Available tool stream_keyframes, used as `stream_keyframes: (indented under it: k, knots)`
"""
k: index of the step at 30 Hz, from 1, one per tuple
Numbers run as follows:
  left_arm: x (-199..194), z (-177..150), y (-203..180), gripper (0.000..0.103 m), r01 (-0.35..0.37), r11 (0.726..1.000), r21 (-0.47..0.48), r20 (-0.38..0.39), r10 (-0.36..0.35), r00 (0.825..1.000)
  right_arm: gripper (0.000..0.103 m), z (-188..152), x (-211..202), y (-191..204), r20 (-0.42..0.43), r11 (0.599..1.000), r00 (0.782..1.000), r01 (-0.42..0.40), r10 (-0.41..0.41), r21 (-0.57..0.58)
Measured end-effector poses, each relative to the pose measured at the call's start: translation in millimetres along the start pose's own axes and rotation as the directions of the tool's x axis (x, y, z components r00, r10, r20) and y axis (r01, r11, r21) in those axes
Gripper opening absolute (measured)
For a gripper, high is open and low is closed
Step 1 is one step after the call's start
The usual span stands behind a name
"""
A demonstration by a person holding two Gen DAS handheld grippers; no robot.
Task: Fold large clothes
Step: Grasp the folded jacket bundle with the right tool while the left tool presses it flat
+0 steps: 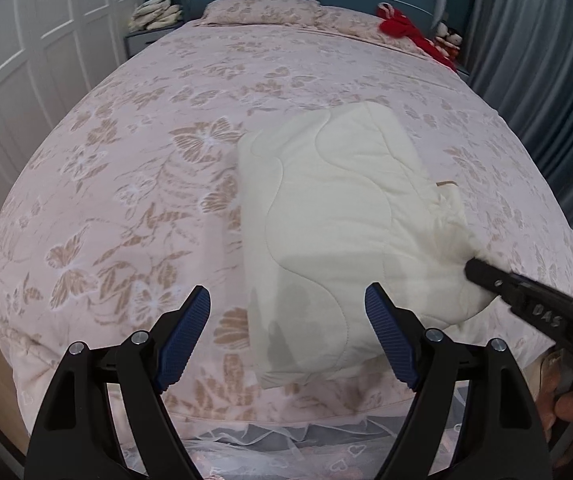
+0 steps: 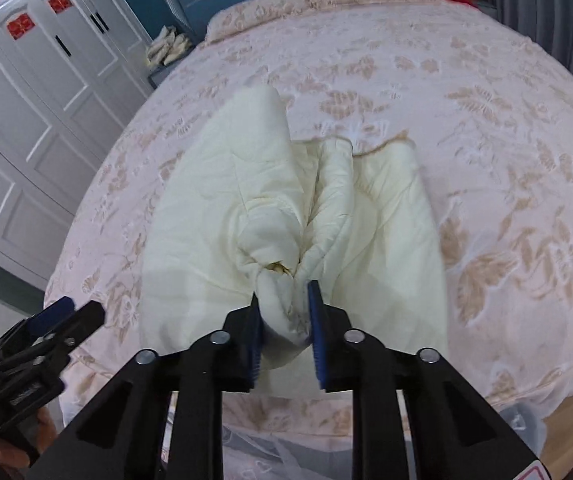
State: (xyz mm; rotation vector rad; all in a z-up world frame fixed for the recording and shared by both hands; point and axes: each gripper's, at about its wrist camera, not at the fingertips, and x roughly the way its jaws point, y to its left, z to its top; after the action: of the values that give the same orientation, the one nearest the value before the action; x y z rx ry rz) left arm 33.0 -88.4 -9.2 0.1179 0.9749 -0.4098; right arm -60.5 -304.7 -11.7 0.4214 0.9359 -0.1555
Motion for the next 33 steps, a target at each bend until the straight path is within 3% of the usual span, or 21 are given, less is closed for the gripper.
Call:
stream_keyframes:
  k: [4, 11, 18, 33]
  knots:
    - [-1, 3, -24, 0.076, 0.023, 0.998, 0.061, 0.009, -0.023, 1.0, 0.016, -14, -30, -26, 0.042, 0.993, 0.992, 0.117, -0.118, 0.006]
    - [21, -4, -75, 0.073, 0.073, 0.986, 0.151, -0.058, -0.065, 0.996, 0.016, -49, 1, -76, -0.089, 0.98, 0.983, 0.171, -0.162, 0.104]
    - [61, -20, -94, 0.071, 0.037, 0.984, 0.175, -0.153, -0.01, 0.988, 0.017, -60, 31, -80, -0.157, 0.973, 0.972, 0.197, -0.177, 0.12]
    - [93, -37, -107, 0.078, -0.046, 0.969, 0.244, -0.154, 0.085, 0.984, 0.021, -70, 69, -74, -0.243, 0.959, 0.933, 0.281, -0.266, 0.031]
